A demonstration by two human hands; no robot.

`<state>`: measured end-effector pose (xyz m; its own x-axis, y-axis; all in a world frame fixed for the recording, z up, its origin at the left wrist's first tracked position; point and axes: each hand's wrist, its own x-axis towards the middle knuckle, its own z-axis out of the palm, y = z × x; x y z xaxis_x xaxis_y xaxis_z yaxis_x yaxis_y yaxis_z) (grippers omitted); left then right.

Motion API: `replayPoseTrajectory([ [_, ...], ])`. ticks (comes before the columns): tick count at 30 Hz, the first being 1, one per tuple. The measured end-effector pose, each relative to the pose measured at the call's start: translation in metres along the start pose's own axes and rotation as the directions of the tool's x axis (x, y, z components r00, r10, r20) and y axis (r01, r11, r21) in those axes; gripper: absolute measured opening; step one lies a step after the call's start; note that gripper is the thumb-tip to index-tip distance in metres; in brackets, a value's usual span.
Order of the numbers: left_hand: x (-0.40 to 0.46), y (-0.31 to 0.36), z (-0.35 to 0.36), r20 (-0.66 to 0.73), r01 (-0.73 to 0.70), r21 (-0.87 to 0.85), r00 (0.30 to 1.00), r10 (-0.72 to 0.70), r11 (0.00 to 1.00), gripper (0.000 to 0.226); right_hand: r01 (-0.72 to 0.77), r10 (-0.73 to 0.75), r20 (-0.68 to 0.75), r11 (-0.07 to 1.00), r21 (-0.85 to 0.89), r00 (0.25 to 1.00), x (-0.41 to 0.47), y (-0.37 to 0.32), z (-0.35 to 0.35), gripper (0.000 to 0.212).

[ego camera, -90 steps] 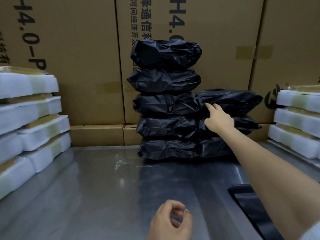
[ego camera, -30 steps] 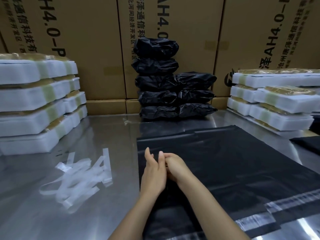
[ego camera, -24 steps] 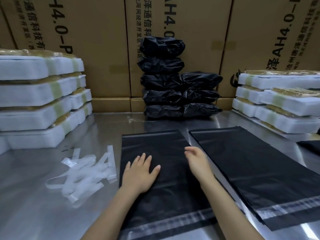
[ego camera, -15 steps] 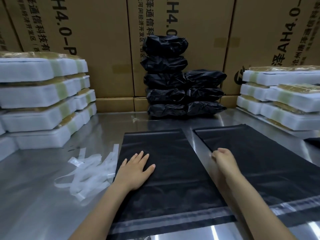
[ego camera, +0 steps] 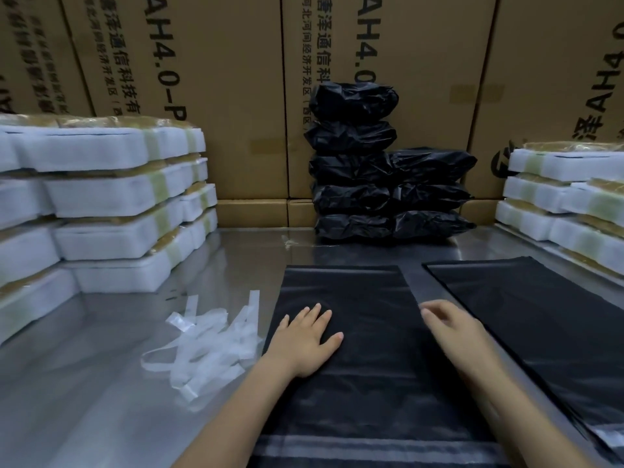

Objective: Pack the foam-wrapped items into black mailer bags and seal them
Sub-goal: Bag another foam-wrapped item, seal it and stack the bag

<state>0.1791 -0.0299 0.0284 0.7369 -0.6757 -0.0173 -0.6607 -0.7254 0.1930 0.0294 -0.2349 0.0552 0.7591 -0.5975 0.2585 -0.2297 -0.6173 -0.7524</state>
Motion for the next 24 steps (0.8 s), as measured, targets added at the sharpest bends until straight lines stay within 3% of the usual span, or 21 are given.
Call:
replayPoseTrajectory([
  [3,0.009,0.001,-0.006,0.056,-0.012,0.013,0.998,0.012,1.000,0.065,0.208,-0.158,0.252,0.960,-0.186,0.955,-0.015,-0.019,0.030,0.016],
  [6,0.017,0.001,-0.023,-0.018,-0.080,0.004,0.997,0.080,0.997,0.062,0.349,-0.181,0.419,0.862,-0.369,0.890,-0.017,-0.023,0.057,0.049],
  [9,0.028,-0.011,-0.071,-0.326,-0.123,-0.019,0.939,0.110,0.992,0.054,0.352,-0.207,0.346,0.827,-0.439,0.915,-0.009,-0.023,0.058,0.050],
  [12,0.034,-0.045,-0.144,-0.546,-0.012,0.014,0.838,0.017,1.000,0.046,0.374,-0.291,0.235,0.711,-0.595,0.927,-0.008,-0.027,0.060,0.049],
  [15,0.034,-0.092,-0.220,-0.651,0.170,-0.092,0.735,-0.188,0.981,0.049,0.388,-0.312,0.234,0.688,-0.613,0.921,-0.011,-0.029,0.066,0.052],
  [17,0.026,-0.124,-0.258,-0.679,0.263,-0.270,0.630,-0.377,0.926,0.055,0.405,-0.348,0.217,0.681,-0.610,0.912,-0.010,-0.030,0.067,0.053],
  [19,0.009,-0.155,-0.277,-0.687,0.423,-0.288,0.534,-0.493,0.859,0.059,0.405,-0.369,0.186,0.706,-0.581,0.911,-0.009,-0.031,0.067,0.052],
  [21,-0.006,-0.179,-0.281,-0.699,0.582,-0.097,0.537,-0.472,0.807,0.055,0.391,-0.368,0.159,0.735,-0.554,0.916,-0.012,-0.033,0.068,0.049],
  [24,-0.017,-0.204,-0.280,-0.689,0.606,0.094,0.612,-0.387,0.790,0.058,0.353,-0.327,0.150,0.747,-0.563,0.933,-0.015,-0.039,0.071,0.043],
])
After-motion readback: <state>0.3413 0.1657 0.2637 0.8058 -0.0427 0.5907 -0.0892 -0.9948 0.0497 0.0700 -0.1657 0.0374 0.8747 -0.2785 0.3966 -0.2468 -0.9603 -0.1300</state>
